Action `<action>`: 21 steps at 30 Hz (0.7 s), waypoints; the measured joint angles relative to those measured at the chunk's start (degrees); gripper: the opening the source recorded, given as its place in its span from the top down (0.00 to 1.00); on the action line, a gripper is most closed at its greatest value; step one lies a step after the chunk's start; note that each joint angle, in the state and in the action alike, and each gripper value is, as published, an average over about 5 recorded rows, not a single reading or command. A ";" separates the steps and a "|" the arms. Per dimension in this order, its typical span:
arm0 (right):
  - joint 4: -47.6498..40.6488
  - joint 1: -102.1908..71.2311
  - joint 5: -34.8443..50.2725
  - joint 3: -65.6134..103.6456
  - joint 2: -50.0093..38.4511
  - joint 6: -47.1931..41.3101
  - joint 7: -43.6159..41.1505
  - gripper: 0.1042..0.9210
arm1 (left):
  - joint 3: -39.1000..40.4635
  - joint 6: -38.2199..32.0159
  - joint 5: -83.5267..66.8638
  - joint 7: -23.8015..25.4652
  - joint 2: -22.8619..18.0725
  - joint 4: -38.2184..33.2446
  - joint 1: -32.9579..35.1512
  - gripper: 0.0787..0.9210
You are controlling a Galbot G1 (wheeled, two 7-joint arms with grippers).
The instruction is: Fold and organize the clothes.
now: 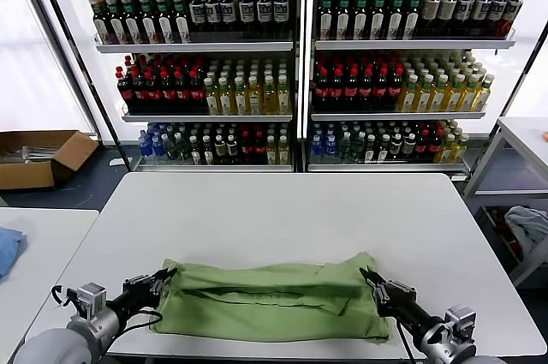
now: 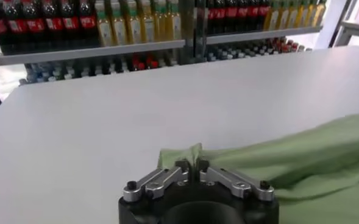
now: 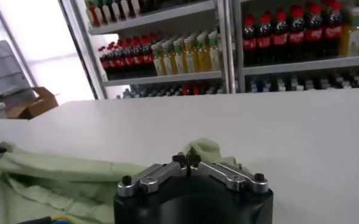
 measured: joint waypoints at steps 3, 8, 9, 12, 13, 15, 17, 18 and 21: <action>-0.03 -0.80 -0.35 2.14 0.62 0.62 -0.09 0.62 | -1.29 0.31 0.80 -0.10 -0.13 -0.90 1.42 0.62; -1.09 -1.33 -1.14 6.89 1.72 2.49 -0.30 0.43 | -3.56 0.59 1.31 -0.96 -0.89 -2.24 3.32 0.46; -1.45 -1.31 -1.29 7.90 1.96 2.95 -0.29 0.40 | -3.87 0.60 1.29 -1.27 -1.14 -2.52 3.57 0.43; -2.55 -1.32 -1.63 10.56 2.65 4.27 -0.29 0.30 | -4.25 0.48 0.71 -2.69 -2.13 -3.26 3.96 0.32; -2.87 -1.41 -1.74 11.27 2.89 4.67 -0.33 0.25 | -4.23 0.41 0.38 -3.36 -2.54 -3.44 3.97 0.29; -3.39 -1.69 -1.99 12.39 3.37 5.42 -0.42 0.20 | -3.95 0.27 -0.32 -4.99 -3.60 -3.73 3.89 0.22; -3.79 -2.00 -2.32 13.20 3.85 6.11 -0.54 0.15 | -3.39 0.19 -0.88 -6.93 -4.92 -3.97 3.72 0.16; -3.96 -2.14 -2.49 13.52 4.08 6.43 -0.59 0.14 | -3.03 0.15 -1.09 -7.96 -5.67 -4.06 3.63 0.14; -4.43 -2.39 -2.99 14.28 4.62 7.15 -0.72 0.12 | -1.68 -0.02 -1.38 -11.07 -8.06 -4.09 3.43 0.12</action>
